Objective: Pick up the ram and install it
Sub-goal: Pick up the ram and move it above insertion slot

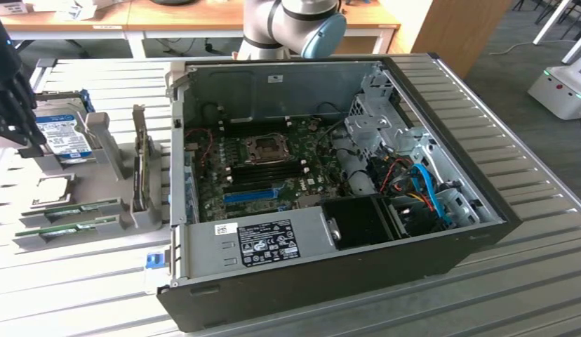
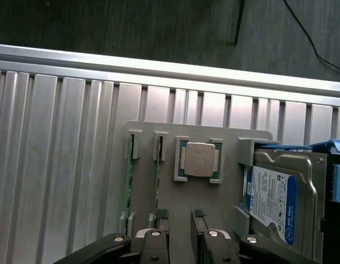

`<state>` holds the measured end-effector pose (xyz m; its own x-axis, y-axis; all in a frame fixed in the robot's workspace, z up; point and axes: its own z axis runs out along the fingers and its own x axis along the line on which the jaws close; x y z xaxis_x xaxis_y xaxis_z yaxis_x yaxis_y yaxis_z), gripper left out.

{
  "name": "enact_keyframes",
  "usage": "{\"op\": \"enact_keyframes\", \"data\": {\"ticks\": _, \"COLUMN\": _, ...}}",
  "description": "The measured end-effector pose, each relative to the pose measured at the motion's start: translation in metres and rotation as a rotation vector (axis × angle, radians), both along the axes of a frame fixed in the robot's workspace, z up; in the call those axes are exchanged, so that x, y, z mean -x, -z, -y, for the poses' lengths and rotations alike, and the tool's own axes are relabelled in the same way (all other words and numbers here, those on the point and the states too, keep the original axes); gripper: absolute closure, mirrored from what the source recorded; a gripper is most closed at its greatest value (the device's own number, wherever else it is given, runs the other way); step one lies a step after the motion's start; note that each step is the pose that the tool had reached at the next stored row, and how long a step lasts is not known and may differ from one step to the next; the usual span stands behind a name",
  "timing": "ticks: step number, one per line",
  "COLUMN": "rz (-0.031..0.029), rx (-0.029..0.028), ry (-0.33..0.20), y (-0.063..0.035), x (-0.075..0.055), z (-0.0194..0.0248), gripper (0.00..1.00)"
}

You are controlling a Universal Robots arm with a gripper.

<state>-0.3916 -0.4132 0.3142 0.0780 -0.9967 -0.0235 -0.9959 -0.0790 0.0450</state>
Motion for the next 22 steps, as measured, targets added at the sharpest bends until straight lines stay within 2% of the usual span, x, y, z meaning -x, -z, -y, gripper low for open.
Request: {"op": "enact_keyframes", "data": {"ticks": 22, "rz": 0.0001, "rx": 0.0000, "ry": 0.000, "y": 0.0401, "x": 0.000, "z": 0.0000, "gripper": 0.70}}
